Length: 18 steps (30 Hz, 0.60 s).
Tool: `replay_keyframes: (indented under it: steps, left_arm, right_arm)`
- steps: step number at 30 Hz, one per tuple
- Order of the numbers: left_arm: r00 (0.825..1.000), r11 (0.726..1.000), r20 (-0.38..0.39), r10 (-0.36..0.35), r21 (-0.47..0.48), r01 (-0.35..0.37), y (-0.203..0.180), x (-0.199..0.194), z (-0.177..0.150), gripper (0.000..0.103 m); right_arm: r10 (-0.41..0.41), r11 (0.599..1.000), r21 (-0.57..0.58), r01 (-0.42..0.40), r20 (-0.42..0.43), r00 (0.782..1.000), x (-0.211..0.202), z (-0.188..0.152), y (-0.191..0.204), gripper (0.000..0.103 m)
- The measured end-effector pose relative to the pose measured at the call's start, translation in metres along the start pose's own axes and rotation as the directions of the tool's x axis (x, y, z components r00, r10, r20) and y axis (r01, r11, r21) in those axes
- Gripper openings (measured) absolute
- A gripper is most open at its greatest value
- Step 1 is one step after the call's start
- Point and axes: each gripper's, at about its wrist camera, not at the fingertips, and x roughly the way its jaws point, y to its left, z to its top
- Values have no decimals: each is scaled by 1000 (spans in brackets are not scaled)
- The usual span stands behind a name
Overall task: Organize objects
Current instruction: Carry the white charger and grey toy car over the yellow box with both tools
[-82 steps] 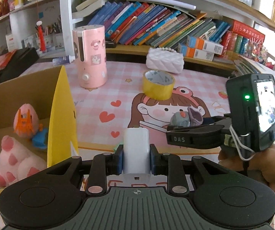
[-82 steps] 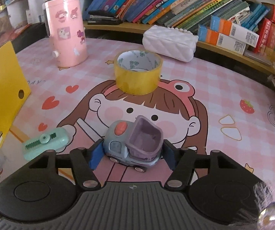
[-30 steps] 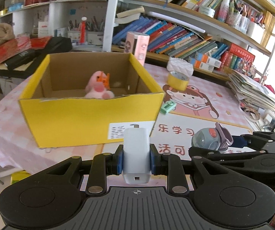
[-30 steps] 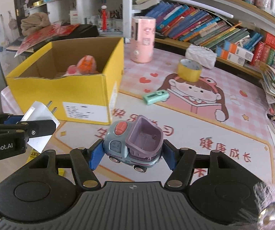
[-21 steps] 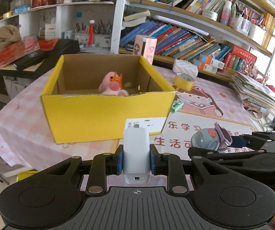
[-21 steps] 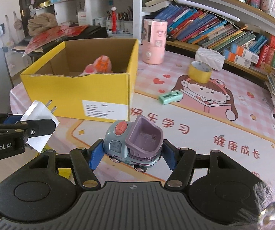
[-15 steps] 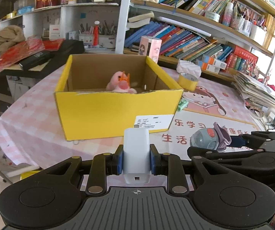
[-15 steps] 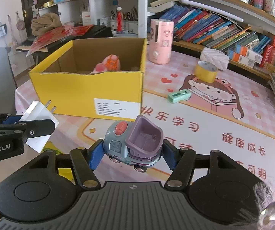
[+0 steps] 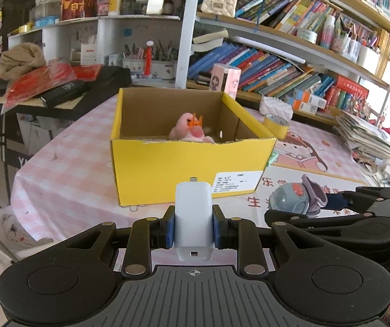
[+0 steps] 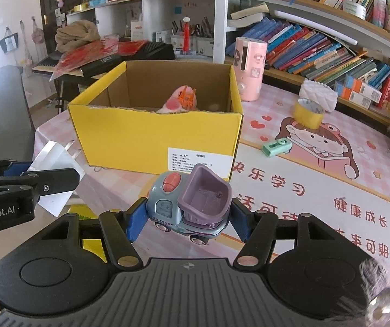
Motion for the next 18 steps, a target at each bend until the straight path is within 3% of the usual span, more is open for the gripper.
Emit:
replay_keyframes:
  steps: [9, 18]
  left_arm:
    - [999, 1000, 36, -16, -19, 16, 7, 5, 17, 24]
    - [996, 1000, 86, 7, -30, -4, 12, 23, 48, 24]
  right_arm:
    - [-22, 1000, 22, 21, 30, 999, -1, 17, -4, 61]
    - [-15, 1000, 17, 13, 118, 993, 7, 62, -13, 61]
